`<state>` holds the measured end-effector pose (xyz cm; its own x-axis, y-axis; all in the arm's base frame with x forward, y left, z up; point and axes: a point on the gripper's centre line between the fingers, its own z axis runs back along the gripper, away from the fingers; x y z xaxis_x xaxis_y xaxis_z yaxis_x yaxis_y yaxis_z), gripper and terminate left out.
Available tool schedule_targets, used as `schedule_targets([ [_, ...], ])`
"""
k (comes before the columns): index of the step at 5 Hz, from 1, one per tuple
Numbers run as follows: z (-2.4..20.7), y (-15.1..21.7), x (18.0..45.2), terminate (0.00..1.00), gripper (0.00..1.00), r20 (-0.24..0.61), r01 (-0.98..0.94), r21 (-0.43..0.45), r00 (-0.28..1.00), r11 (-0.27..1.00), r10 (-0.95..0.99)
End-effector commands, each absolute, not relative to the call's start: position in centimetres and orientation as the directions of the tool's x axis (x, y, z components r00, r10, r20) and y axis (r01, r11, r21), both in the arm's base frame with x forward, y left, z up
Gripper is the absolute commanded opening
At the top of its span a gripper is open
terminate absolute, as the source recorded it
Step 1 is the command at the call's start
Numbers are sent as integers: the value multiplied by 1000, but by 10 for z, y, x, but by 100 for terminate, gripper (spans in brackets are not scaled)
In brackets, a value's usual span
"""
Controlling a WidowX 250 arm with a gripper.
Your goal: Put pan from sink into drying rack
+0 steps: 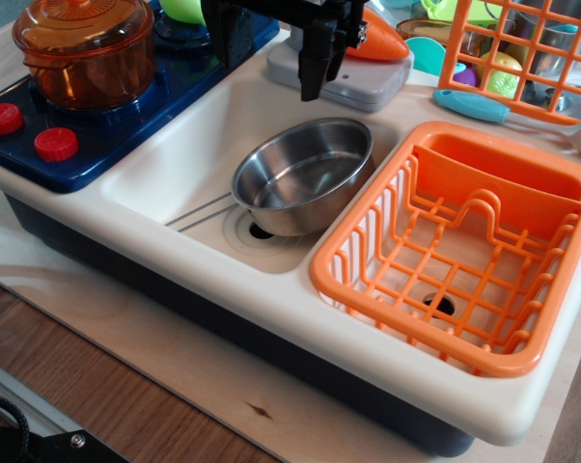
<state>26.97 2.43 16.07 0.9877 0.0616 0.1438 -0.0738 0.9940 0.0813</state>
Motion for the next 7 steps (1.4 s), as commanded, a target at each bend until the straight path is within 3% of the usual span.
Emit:
schedule_targets([
  [1,161,24,270,0,100,144,-74,81,988,994,62],
  [2,162,15,265,0,100,228,79,120,968,990,-105],
  [3,155,13,257,0,100,332,213,112,912,971,-239],
  [4,145,10,246,0,100,381,354,97,850,930,-363],
  [7,125,-4,246,0,100,415,530,140,735,836,-536],
])
